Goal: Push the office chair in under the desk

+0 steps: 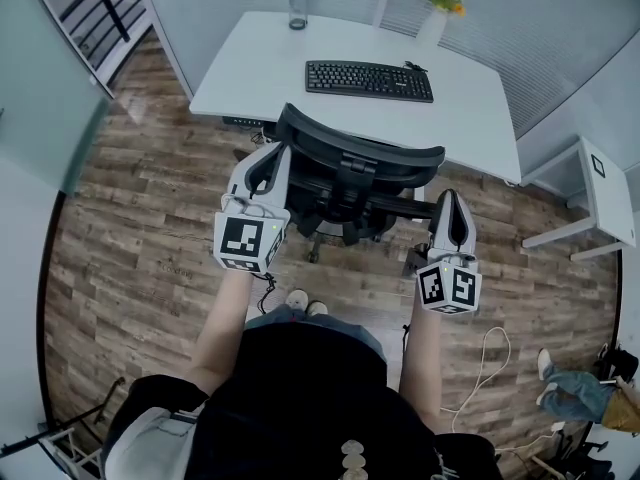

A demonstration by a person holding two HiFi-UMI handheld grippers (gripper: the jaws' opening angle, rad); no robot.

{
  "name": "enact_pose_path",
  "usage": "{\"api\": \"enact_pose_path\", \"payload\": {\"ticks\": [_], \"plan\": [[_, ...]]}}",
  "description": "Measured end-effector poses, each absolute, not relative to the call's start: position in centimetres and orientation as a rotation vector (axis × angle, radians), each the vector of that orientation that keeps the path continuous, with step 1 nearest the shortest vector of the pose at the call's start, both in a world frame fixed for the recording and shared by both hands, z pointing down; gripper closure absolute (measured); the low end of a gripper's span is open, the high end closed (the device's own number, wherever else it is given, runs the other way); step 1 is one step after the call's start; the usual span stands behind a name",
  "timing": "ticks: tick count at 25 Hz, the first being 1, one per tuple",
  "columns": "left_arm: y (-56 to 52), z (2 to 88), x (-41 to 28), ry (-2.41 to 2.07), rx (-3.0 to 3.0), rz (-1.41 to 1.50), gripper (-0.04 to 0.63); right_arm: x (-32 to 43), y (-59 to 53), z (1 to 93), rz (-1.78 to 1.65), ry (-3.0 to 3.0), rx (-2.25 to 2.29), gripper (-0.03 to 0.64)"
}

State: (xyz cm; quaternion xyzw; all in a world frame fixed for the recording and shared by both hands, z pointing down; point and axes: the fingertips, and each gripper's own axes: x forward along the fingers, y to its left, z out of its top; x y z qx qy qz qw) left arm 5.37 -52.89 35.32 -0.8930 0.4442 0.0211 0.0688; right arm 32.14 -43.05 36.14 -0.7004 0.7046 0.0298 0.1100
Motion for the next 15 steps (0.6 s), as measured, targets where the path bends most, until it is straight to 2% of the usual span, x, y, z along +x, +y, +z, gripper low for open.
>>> {"api": "enact_pose_path", "payload": {"ticks": [15], "plan": [[-52.2, 36.0, 6.5, 1.31, -2.716, 0.029, 0.588, 31.9, -42.5, 36.8, 0.049, 2.074, -2.043, 0.611]]}}
